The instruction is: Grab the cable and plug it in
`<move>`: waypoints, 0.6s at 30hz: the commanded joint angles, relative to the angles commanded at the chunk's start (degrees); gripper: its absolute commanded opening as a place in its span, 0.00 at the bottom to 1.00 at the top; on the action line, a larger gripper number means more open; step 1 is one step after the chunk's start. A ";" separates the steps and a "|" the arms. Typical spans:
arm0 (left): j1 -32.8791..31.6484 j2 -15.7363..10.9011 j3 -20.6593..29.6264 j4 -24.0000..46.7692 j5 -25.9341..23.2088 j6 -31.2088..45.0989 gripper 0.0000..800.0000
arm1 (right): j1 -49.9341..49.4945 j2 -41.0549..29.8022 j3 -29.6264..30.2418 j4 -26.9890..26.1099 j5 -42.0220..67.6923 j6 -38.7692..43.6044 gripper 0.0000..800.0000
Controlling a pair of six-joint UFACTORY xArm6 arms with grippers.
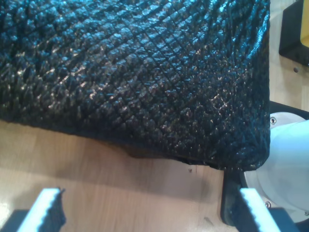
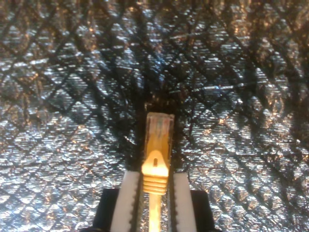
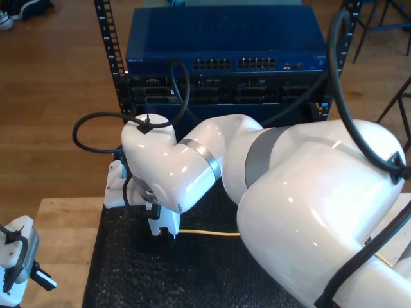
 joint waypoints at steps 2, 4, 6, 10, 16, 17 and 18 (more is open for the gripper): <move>0.00 -0.09 0.00 0.00 -0.09 0.00 1.00 | 0.00 0.00 0.00 0.00 0.00 0.00 0.15; 0.00 -0.09 0.00 0.00 0.00 0.00 1.00 | 0.00 0.00 0.00 0.00 0.00 0.09 0.08; 0.00 -0.09 0.00 0.00 -0.09 0.00 1.00 | 0.00 0.00 0.00 0.00 0.00 0.26 0.08; 0.00 -0.09 0.00 0.00 0.00 0.00 1.00 | 0.00 0.00 -0.09 0.00 0.00 0.18 0.05; 0.00 -0.09 0.00 0.00 0.00 0.00 1.00 | -0.09 -0.26 0.00 0.09 0.18 -0.09 0.01; 0.00 -0.09 0.00 0.00 0.00 0.00 1.00 | -0.09 -0.35 -0.09 0.18 0.26 -0.26 0.01; 0.00 -0.09 0.00 0.00 0.00 0.00 1.00 | -0.18 -0.53 -0.09 0.35 0.35 -0.53 0.01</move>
